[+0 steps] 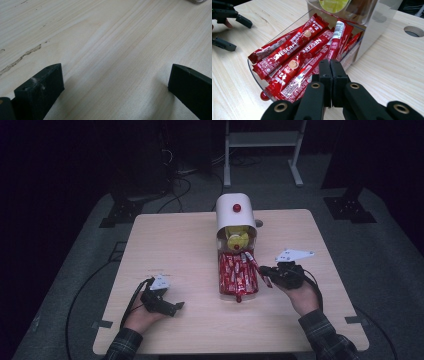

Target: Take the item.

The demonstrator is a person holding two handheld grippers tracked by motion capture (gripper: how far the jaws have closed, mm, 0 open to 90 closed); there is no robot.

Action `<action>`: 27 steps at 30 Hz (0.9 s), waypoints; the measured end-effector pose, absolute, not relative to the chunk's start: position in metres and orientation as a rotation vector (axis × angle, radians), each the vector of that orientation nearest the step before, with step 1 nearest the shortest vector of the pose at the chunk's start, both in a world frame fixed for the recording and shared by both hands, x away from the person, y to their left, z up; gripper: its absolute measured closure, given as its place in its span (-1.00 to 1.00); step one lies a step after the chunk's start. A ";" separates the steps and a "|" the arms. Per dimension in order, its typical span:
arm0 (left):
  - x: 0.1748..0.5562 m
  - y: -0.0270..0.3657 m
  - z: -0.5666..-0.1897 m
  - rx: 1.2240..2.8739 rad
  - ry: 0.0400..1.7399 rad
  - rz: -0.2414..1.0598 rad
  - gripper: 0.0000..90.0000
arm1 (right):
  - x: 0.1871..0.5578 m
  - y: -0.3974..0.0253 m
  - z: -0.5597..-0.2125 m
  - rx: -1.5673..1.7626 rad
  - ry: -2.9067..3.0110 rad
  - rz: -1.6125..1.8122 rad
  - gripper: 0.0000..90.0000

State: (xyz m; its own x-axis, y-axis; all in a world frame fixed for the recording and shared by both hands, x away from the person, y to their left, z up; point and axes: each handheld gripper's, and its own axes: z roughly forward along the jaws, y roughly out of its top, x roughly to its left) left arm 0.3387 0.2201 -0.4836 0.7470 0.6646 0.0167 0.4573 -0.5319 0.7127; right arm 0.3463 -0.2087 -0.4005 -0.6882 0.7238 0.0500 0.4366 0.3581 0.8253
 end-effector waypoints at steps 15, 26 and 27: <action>0.339 0.220 -0.484 2.227 0.839 0.372 -1.00 | 0.341 -0.236 -0.401 1.073 2.262 1.240 0.95; 0.339 0.220 -0.484 2.227 0.839 0.372 -1.00 | 0.341 -0.258 -0.408 1.131 2.238 1.211 0.95; 0.339 0.220 -0.484 2.227 0.839 0.372 -1.00 | 0.341 -0.260 -0.409 1.137 2.237 1.206 0.95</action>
